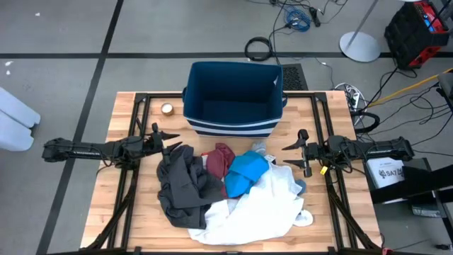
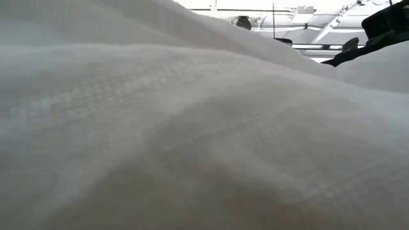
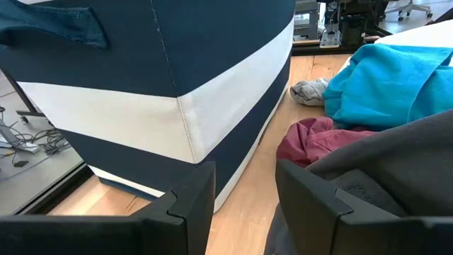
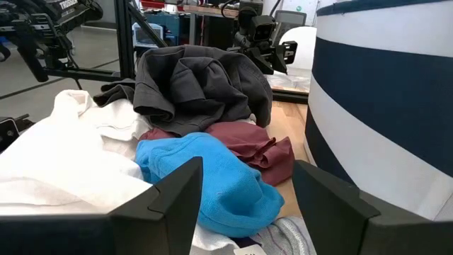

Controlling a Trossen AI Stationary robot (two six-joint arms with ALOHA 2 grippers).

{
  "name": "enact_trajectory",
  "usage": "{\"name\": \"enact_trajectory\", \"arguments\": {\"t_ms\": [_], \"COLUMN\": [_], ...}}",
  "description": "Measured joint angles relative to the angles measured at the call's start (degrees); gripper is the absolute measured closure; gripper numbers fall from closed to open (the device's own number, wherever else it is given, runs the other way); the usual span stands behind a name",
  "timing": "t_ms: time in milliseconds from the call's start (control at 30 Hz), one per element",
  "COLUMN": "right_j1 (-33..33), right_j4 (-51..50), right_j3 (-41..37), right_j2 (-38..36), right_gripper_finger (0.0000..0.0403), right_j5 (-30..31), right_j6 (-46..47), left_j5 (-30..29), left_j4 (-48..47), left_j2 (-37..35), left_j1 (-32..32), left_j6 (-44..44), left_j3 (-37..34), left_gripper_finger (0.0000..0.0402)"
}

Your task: Sort clothes

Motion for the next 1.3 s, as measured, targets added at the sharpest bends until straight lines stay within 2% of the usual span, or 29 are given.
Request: {"name": "enact_trajectory", "arguments": {"t_ms": [1300], "right_j1": [-0.02], "right_j4": [0.0], "right_j3": [-0.02], "right_j2": [0.0], "right_gripper_finger": [0.0195], "right_j5": [0.02], "right_j6": [0.0], "left_j5": [0.0], "left_j4": [0.01], "left_j2": [0.0], "left_j1": [0.0], "left_j6": [0.0], "left_j3": [0.0], "left_gripper_finger": [0.0242]}}
